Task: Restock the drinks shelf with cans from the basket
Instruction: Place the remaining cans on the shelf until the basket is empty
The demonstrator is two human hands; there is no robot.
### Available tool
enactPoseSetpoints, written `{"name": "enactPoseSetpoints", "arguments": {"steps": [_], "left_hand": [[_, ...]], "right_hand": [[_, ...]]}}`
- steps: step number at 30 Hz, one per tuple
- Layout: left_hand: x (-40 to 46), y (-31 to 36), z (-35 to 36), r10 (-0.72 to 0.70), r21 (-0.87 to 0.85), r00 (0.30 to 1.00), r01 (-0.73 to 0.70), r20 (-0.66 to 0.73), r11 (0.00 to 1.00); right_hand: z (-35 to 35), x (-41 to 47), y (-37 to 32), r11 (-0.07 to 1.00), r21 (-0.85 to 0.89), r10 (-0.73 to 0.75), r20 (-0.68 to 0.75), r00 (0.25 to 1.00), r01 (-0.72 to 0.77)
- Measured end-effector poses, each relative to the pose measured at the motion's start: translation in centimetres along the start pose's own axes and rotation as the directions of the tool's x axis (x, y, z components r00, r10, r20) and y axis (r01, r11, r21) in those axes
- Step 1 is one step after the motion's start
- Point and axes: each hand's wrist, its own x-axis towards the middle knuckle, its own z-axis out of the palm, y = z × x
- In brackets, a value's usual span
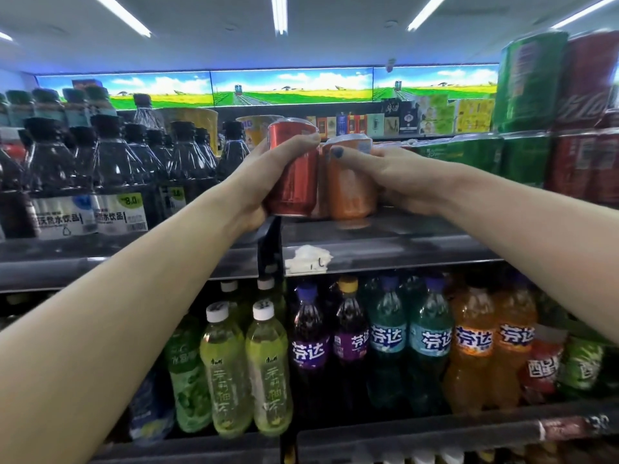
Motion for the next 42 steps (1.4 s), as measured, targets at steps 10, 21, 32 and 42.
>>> {"name": "enactPoseSetpoints", "arguments": {"steps": [10, 21, 32, 42], "left_hand": [[-2.2, 1.7, -0.9, 0.160, 0.066, 0.971, -0.151, -0.177, 0.986], [-3.5, 1.2, -2.8, 0.273, 0.316, 0.917, -0.177, -0.290, 0.932], [-3.7, 1.1, -4.9, 0.309, 0.588, 0.915, -0.103, -0.261, 0.802], [-4.4, 2.5, -4.8, 0.486, 0.874, 0.868, -0.160, -0.097, 0.459]], "right_hand": [[-0.8, 1.1, -0.5, 0.936, -0.351, -0.097, -0.260, 0.961, 0.000], [4.7, 4.3, -8.9, 0.141, -0.984, -0.072, 0.099, 0.992, 0.109], [4.9, 7.9, -8.4, 0.171, -0.985, 0.176, 0.003, 0.984, -0.027], [3.7, 5.5, -7.4, 0.567, -0.821, -0.197, -0.055, 0.979, 0.068]]}}
